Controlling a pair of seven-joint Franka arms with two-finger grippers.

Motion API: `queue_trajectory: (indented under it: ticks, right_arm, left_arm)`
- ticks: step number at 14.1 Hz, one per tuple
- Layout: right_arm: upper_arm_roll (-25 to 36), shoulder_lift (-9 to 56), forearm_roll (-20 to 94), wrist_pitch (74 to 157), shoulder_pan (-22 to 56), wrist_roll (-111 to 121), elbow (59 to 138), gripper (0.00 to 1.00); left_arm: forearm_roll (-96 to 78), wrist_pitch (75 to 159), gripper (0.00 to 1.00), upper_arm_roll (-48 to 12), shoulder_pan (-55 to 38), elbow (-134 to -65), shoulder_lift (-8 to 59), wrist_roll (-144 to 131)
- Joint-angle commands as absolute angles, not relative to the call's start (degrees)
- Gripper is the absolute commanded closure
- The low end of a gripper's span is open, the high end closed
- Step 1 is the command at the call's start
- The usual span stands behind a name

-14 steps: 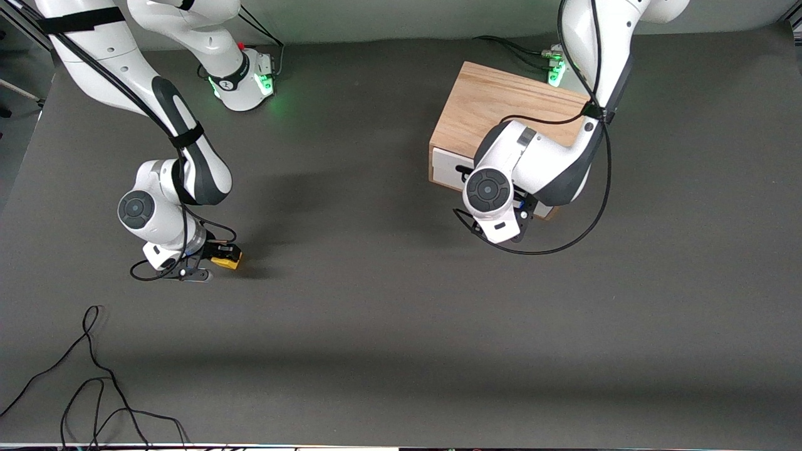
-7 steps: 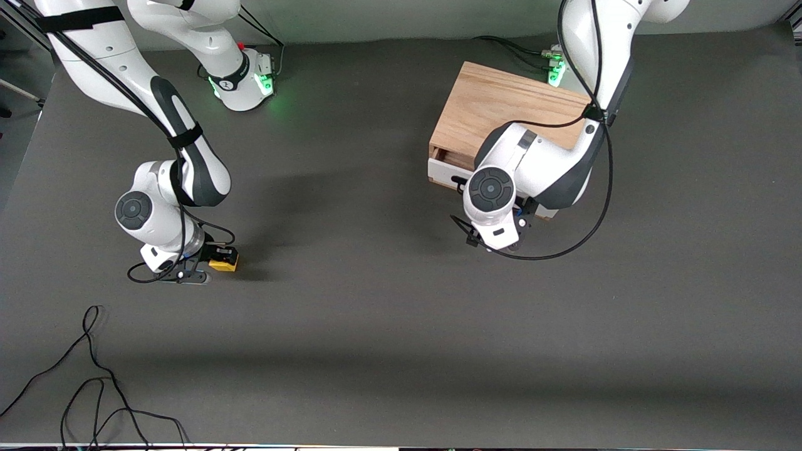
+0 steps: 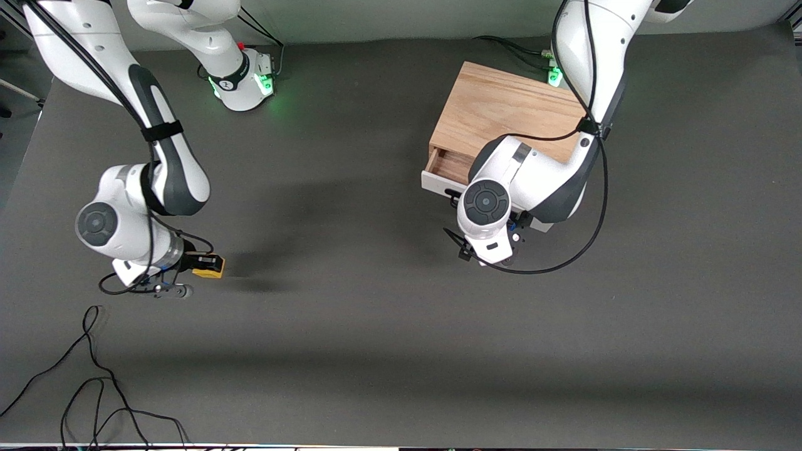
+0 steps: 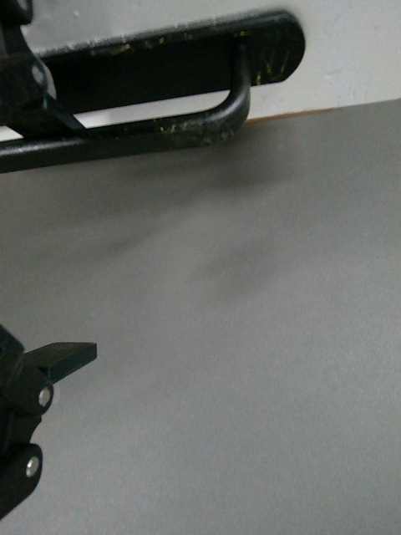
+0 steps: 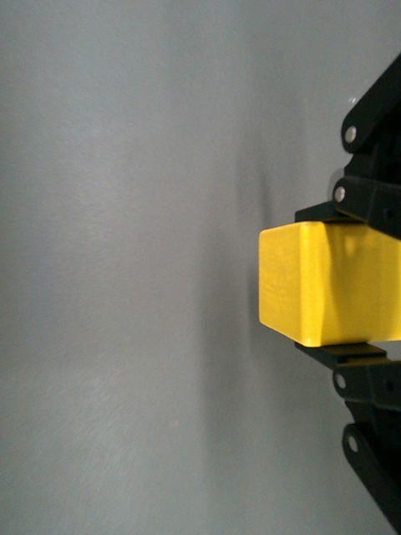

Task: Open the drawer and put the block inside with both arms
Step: 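Pull the drawer open with the left gripper while the right gripper lifts the cube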

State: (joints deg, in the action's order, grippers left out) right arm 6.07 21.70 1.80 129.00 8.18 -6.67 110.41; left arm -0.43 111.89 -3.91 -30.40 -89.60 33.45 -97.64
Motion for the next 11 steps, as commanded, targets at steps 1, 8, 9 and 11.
queue_trajectory:
  ticks: [1, 8, 9, 11]
  right_arm:
    - [6.3, 21.9, 0.9, 121.7, 8.4, -8.0, 103.8, 0.69]
    - [5.9, 21.7, 0.9, 110.1, 8.6, -8.1, 92.8, 0.71]
    - [5.6, 21.5, 0.9, 108.0, 8.7, -8.1, 91.2, 0.72]
    - [5.5, 21.4, 1.0, 102.8, 9.5, -8.3, 86.9, 0.72]
  left_arm:
    - [0.2, 112.1, 0.0, -3.7, -30.0, -85.8, 35.3, -96.9]
    - [-0.5, 112.6, 0.0, -3.8, -30.0, -81.7, 37.6, -96.3]
    - [-0.4, 112.7, 0.0, -3.8, -30.0, -80.8, 38.3, -96.2]
    - [-0.4, 112.7, 0.0, -3.8, -30.1, -78.9, 39.7, -96.2]
